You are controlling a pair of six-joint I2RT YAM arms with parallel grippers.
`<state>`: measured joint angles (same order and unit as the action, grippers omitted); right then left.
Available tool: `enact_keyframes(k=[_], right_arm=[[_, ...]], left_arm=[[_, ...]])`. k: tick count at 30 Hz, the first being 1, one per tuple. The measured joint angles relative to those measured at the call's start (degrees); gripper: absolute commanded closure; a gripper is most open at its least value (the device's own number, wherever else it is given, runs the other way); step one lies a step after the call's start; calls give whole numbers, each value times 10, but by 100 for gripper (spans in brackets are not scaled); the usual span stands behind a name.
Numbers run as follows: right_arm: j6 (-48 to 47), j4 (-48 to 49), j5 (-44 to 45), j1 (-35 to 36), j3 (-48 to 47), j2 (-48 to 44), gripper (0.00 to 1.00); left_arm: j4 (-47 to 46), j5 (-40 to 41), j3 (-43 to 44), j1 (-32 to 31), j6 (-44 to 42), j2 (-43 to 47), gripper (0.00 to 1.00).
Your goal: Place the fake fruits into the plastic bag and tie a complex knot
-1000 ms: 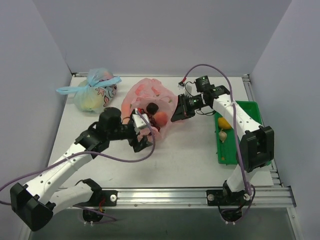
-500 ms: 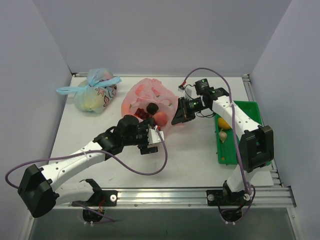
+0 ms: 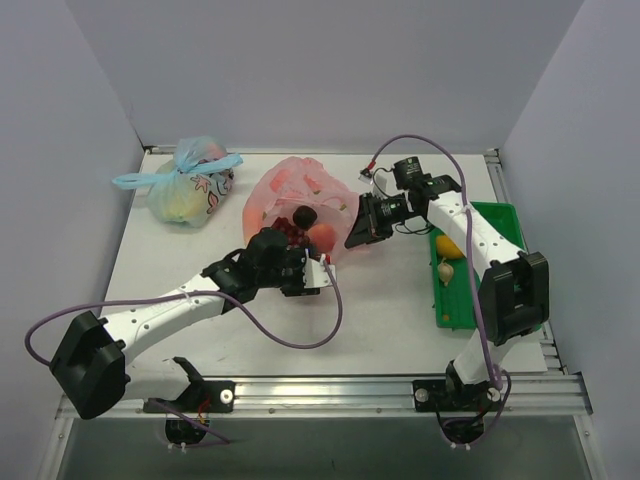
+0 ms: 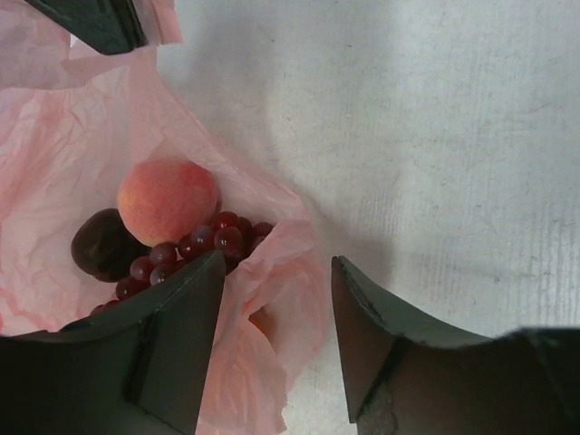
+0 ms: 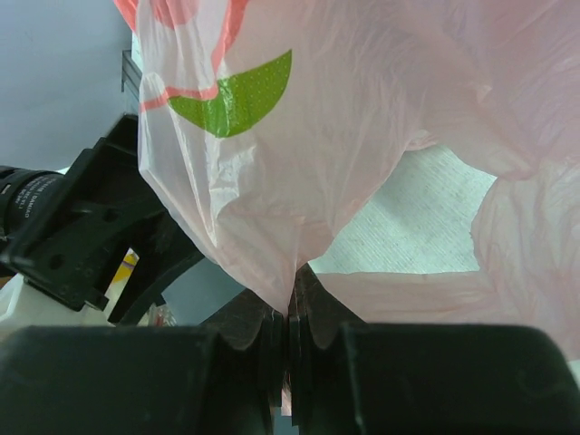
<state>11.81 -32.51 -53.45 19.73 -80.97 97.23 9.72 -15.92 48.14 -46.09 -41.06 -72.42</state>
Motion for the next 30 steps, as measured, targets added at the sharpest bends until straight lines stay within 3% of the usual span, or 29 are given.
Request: enact_keyframes(k=[1, 3, 4, 5, 13, 18, 23, 27, 30], right_arm=[[0, 0, 0, -3, 1, -1, 100], [2, 0, -3, -12, 3, -5, 100], [2, 0, -5, -18, 4, -7, 100], [4, 0, -7, -25, 5, -10, 100], [35, -5, -23, -72, -6, -35, 100], [104, -15, -39, -99, -92, -38, 100], [189, -4, -63, -123, -195, -53, 100], [207, 2, -71, -133, -167, -103, 100], [220, -4, -80, -136, -121, -114, 100]], left_arm=[[3, 2, 0, 0, 2, -1, 55], [14, 4, 5, 1, 6, -1, 73], [23, 5, 9, 1, 9, 1, 94], [32, 5, 13, 2, 16, 6, 100], [122, -31, 48, 54, 71, 117, 100], [153, -108, 185, 183, 173, 131, 100], [117, -190, 324, 330, 320, 121, 100], [59, -244, 336, 426, 429, 122, 100], [27, -282, 283, 461, 474, 124, 100]])
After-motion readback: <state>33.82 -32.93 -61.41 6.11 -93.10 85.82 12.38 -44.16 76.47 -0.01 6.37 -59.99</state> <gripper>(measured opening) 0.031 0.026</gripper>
